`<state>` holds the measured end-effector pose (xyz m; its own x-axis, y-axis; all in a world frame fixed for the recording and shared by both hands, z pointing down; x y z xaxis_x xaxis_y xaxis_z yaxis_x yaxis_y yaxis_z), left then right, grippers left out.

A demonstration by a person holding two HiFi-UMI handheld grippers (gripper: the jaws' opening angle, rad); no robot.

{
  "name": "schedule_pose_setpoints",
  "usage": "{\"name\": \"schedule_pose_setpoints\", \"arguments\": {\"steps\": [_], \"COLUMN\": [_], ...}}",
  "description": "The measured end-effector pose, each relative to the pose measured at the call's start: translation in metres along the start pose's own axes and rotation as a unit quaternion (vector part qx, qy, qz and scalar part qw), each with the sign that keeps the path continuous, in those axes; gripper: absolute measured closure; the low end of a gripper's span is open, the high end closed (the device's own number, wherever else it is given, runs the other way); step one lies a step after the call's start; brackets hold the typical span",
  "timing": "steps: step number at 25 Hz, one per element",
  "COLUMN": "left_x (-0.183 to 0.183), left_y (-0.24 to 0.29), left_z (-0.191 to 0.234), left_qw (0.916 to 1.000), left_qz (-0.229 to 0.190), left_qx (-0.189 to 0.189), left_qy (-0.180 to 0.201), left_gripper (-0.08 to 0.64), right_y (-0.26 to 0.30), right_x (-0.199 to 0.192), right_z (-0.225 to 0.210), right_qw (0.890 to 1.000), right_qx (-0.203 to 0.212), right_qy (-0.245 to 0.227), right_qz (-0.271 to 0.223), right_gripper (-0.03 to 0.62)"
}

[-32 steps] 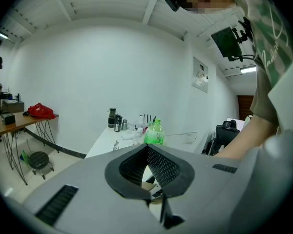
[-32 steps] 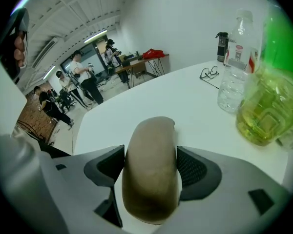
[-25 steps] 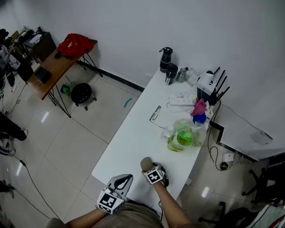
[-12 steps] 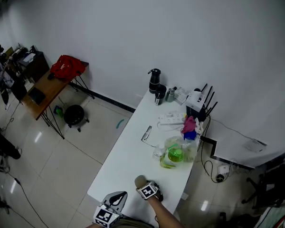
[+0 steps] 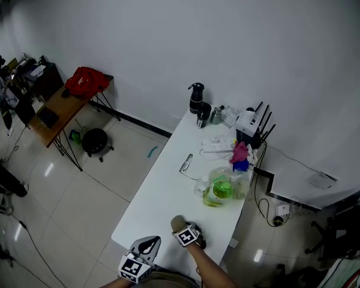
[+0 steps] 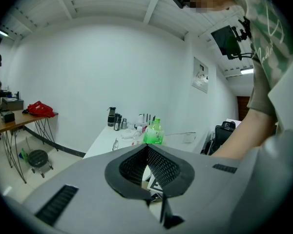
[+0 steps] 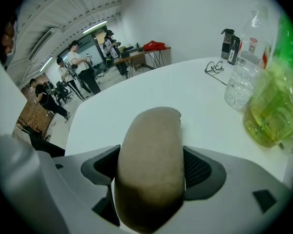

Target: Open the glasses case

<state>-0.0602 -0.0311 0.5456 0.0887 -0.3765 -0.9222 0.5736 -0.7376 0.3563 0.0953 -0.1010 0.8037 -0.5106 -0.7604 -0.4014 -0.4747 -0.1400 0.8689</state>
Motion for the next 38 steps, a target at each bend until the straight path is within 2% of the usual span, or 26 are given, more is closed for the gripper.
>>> {"name": "schedule_pose_setpoints", "arguments": {"steps": [4,12,15,18,28,34,38], "left_x": [-0.002,0.002,0.007,-0.001,-0.003,-0.004,-0.002], "left_y": [0.001,-0.005,-0.004,-0.005,-0.012,-0.011,-0.011], "left_z": [0.003,0.004,0.001,0.001,0.0,0.006,0.009], "left_qw": [0.9996,0.9995,0.9992,0.9992,0.9991,0.9989,0.9987], "left_qz": [-0.027,-0.023,-0.035,-0.035,-0.034,-0.03,-0.03], "left_qx": [0.004,0.02,0.017,0.02,0.022,0.025,0.021], "left_qy": [0.013,-0.008,-0.014,-0.004,-0.013,-0.025,-0.034], "left_gripper": [0.554,0.554,0.554,0.554,0.554,0.554,0.554], "right_y": [-0.003,-0.001,-0.002,-0.003,-0.011,-0.053,-0.099], "right_x": [0.005,0.002,0.003,0.003,-0.005,0.008,0.016], "right_z": [-0.002,-0.006,-0.008,-0.007,0.001,0.015,0.03], "right_qw": [1.0,1.0,1.0,1.0,0.999,0.991,0.972], "right_qx": [-0.004,-0.006,-0.007,-0.001,0.028,0.03,0.057], "right_qy": [-0.003,-0.005,-0.005,-0.004,0.012,0.035,0.077], "right_qz": [-0.004,-0.013,-0.012,-0.016,-0.032,-0.13,-0.213], "right_gripper": [0.229,0.229,0.23,0.23,0.23,0.23,0.23]}}
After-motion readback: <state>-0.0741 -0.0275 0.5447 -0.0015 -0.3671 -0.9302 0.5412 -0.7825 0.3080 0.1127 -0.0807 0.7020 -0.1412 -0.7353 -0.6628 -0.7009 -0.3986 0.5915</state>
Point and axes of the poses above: the fingertips, and each gripper's own axes: y forward along the fingers, z to its left, x out of its top, the point moved 7 cm from there along -y, backward along the fingers, and after that the axes turned 9 degrees about x, right-handed, at the moved point
